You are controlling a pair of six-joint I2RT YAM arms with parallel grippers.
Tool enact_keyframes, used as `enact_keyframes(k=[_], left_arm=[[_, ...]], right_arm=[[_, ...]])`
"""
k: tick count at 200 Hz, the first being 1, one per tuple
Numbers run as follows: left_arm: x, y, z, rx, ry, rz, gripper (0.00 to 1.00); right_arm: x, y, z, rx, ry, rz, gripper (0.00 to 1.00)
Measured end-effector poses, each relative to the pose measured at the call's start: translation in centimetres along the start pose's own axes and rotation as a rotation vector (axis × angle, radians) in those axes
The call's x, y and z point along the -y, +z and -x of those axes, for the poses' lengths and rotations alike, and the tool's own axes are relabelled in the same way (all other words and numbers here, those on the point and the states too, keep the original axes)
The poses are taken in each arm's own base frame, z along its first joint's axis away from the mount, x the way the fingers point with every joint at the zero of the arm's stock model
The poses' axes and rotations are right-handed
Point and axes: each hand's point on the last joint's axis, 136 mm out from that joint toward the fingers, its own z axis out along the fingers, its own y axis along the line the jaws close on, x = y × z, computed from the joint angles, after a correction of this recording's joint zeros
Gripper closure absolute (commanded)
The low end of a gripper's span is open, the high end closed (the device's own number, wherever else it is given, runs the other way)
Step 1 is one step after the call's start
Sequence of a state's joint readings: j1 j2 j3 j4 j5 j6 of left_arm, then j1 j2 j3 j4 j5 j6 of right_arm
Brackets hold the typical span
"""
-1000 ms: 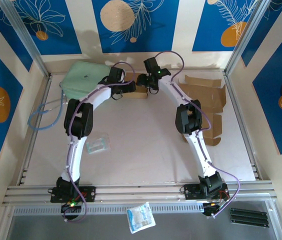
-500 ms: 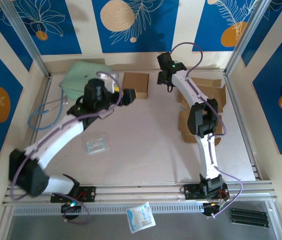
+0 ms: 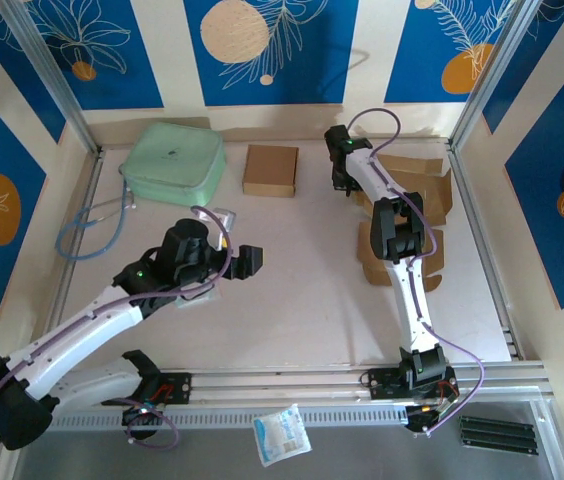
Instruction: Fold the paper box
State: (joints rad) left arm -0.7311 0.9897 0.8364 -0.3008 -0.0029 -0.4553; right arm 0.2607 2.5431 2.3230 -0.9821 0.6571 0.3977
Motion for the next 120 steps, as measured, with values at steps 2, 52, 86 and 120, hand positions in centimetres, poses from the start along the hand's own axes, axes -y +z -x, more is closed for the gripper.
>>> enact_keyframes(k=[2, 52, 86, 120], left_arm=[[-0.1, 0.0, 0.0, 0.001, 0.0, 0.003, 0.05], [-2.6, -0.6, 0.4, 0.003, 0.004, 0.144, 0.05], [-3.5, -1.4, 2.9, 0.05, -0.011, 0.184, 0.02], [-5.7, -2.1, 4.2, 0.077, -0.066, 0.221, 0.01]], right_arm=[[0.0, 0.0, 0.0, 0.0, -0.004, -0.001, 0.9], [-0.6, -6.2, -1.8, 0.086, -0.117, 0.073, 0.92], [-3.9, -17.9, -3.7, 0.347, -0.236, 0.258, 0.93], [-8.5, -27.3, -9.0, 0.565, -0.408, 0.479, 0.93]])
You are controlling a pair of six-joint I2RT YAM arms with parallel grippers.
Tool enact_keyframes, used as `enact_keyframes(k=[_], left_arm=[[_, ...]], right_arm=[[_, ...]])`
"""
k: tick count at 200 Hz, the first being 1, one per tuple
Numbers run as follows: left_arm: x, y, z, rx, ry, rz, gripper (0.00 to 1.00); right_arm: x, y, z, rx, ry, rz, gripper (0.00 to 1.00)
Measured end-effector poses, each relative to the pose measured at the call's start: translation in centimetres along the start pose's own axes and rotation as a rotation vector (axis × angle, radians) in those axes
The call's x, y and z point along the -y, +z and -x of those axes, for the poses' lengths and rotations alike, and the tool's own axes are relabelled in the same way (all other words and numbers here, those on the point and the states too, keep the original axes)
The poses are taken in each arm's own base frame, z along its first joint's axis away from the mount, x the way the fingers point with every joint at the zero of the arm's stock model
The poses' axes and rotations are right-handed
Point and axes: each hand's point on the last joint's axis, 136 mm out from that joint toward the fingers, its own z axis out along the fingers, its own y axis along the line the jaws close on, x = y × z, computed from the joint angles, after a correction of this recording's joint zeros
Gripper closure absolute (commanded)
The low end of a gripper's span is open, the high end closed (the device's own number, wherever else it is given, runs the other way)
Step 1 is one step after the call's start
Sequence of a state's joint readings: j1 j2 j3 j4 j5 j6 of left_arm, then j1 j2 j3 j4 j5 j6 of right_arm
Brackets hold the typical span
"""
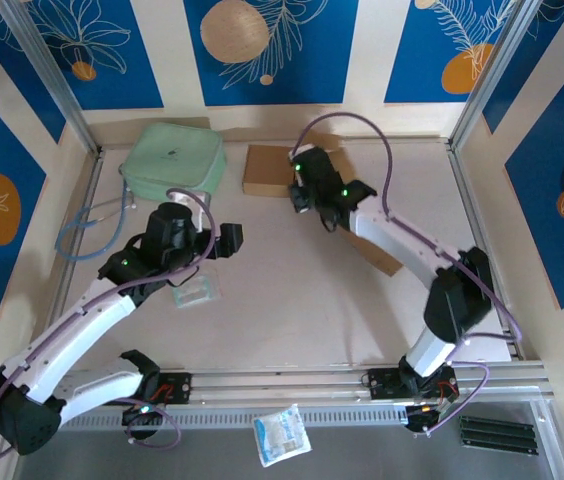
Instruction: Fold the paper box
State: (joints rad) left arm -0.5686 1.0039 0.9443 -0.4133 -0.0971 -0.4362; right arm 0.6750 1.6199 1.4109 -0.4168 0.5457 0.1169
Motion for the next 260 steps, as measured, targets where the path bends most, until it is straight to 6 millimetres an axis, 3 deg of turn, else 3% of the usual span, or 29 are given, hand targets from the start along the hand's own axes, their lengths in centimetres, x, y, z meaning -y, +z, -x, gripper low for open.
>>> enact_keyframes(k=[22, 63, 103, 130, 149, 169, 191, 209, 228, 260], left_arm=[[-1.8, -0.1, 0.4, -0.009, -0.039, 0.028, 0.01], [-3.8, -0.8, -0.1, -0.052, -0.08, 0.08, 0.01], [-5.2, -0.8, -2.1, -0.121, -0.141, 0.128, 0.01], [-6.2, 0.1, -4.6, -0.197, -0.165, 0.162, 0.02], [-7.0, 1.1, -6.0, -0.251, -0.201, 0.184, 0.03], [-7.7, 2.4, -7.0, -0.305, -0.237, 0.199, 0.06], [-7.8, 4.9, -8.1, -0.368, -0.282, 0.185, 0.12], [-7.4, 7.5, -8.9, -0.41, -0.339, 0.155, 0.17], [-7.4, 10.1, -9.5, -0.433, -0.39, 0.141, 0.2], [-7.8, 13.9, -9.9, -0.424, -0.472, 0.12, 0.31]], right_arm=[[-5.1, -0.8, -2.3, 0.018, -0.122, 0.094, 0.93], [-12.6, 0.8, -10.9, -0.104, -0.332, 0.2, 0.91], [-17.1, 2.8, -16.5, -0.201, -0.444, 0.251, 0.73], [-18.6, 1.9, -17.1, -0.205, -0.459, 0.289, 0.59], [-18.5, 0.5, -15.8, -0.185, -0.422, 0.325, 0.5], [-16.8, -2.1, -12.4, -0.122, -0.317, 0.38, 0.4], [-12.3, -4.9, -7.0, -0.039, -0.081, 0.468, 0.21], [-8.1, -5.5, -4.4, -0.016, 0.102, 0.525, 0.11], [-5.7, -5.3, -4.5, -0.061, 0.221, 0.561, 0.08], [-7.0, -6.3, -6.7, -0.18, 0.254, 0.636, 0.08]])
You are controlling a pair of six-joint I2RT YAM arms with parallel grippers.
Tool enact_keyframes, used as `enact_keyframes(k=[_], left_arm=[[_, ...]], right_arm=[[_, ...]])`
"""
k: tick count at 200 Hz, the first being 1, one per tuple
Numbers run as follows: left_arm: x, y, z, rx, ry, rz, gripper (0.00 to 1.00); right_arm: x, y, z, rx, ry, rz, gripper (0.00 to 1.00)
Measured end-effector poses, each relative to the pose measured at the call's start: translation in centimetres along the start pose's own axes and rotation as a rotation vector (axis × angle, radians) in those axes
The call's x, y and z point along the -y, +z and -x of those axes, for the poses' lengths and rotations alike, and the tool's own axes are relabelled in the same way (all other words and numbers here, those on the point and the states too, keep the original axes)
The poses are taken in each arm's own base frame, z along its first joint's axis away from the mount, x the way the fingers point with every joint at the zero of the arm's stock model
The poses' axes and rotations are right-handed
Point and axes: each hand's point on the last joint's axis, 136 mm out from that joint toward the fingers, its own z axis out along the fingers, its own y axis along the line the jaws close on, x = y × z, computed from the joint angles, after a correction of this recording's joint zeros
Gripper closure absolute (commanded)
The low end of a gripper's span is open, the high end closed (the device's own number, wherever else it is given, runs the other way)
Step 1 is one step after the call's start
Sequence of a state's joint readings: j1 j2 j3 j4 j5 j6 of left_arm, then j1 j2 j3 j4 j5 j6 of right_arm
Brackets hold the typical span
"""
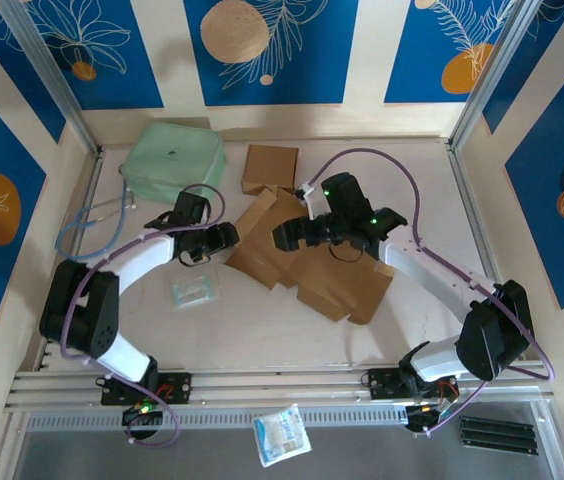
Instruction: Fold the paper box
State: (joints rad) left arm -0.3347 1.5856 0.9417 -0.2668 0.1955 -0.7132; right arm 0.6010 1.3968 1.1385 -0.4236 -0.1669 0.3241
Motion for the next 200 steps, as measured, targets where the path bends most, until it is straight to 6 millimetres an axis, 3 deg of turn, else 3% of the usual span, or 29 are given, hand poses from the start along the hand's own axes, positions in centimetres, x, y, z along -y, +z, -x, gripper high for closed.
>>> enact_keyframes(k=[28, 46, 71, 86, 103, 129, 149, 171, 200], left_arm=[[0.2, 2.7, 0.5, -0.013, -0.056, -0.047, 0.62], [0.7, 3.4, 0.6, -0.016, -0.066, -0.077, 0.83], [2.2, 3.1, 1.6, 0.015, 0.025, -0.139, 0.96], [3.6, 2.5, 2.2, 0.038, 0.117, -0.192, 0.99], [5.4, 1.2, 2.7, 0.064, 0.23, -0.259, 1.0], [8.7, -2.4, 3.7, 0.154, 0.431, -0.378, 1.0], [10.8, -5.5, 4.1, 0.237, 0.582, -0.432, 1.0], [12.8, -8.6, 4.3, 0.325, 0.736, -0.469, 1.0], [14.8, -11.2, 3.2, 0.38, 0.923, -0.484, 1.0]], right_arm=[[-0.4, -0.3, -1.2, -0.044, 0.031, 0.011, 0.09], [-0.3, -1.0, -1.3, -0.042, 0.035, -0.002, 0.09], [0.5, -2.2, -0.1, -0.017, 0.016, -0.035, 0.09], [1.0, -3.4, 1.7, 0.029, -0.016, -0.043, 0.0], [0.6, -5.1, 4.4, 0.098, -0.098, -0.032, 0.01], [-1.5, -7.1, 7.5, 0.217, -0.33, -0.011, 0.01], [-3.0, -8.0, 8.0, 0.289, -0.629, -0.027, 0.01], [-3.9, -7.8, 7.1, 0.314, -0.987, -0.07, 0.0], [-1.8, -6.2, 8.1, 0.262, -1.295, -0.14, 0.06]])
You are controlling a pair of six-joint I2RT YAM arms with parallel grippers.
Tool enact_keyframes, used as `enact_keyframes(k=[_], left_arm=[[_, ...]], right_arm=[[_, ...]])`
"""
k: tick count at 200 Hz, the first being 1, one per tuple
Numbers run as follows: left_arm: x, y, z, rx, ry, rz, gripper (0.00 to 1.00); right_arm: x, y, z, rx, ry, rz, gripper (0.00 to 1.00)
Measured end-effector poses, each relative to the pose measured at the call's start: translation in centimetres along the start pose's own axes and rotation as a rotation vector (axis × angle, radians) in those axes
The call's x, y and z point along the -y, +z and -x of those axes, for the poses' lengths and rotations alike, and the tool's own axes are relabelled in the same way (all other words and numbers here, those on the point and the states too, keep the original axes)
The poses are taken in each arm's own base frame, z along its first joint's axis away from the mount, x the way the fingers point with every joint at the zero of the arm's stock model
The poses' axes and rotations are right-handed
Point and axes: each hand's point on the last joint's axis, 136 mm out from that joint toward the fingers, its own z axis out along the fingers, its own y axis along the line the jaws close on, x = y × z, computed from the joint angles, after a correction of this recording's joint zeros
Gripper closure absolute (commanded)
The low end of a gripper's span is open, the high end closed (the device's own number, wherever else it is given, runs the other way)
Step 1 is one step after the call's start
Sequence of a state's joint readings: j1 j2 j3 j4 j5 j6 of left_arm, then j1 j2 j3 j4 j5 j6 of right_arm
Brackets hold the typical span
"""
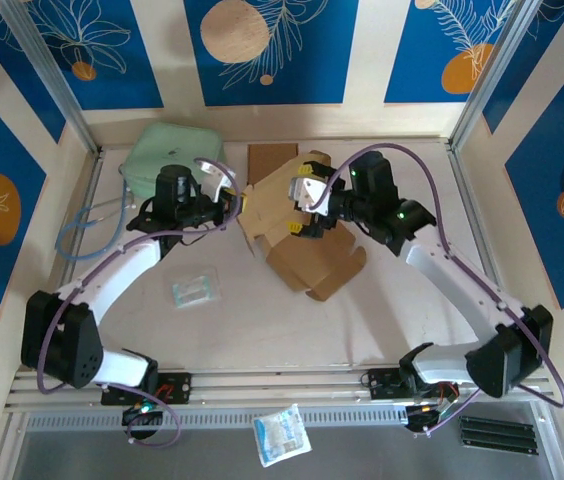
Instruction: Fold the paper box
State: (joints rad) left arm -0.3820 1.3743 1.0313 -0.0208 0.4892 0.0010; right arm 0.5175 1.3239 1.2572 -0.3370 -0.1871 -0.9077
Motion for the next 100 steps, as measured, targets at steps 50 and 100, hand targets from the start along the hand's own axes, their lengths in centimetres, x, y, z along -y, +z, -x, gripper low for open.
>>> enact_keyframes(k=[50, 100], left_arm=[[3.2, -0.1, -0.6, -0.045, 0.193, -0.044, 1.0], [2.9, 0.0, -1.4, -0.081, 0.224, -0.009, 1.0]], right_arm=[[2.6, 4.4, -4.5, -0.066, -0.226, 0.037, 0.34], [3.6, 6.3, -5.5, -0.071, -0.297, 0.089, 0.59]])
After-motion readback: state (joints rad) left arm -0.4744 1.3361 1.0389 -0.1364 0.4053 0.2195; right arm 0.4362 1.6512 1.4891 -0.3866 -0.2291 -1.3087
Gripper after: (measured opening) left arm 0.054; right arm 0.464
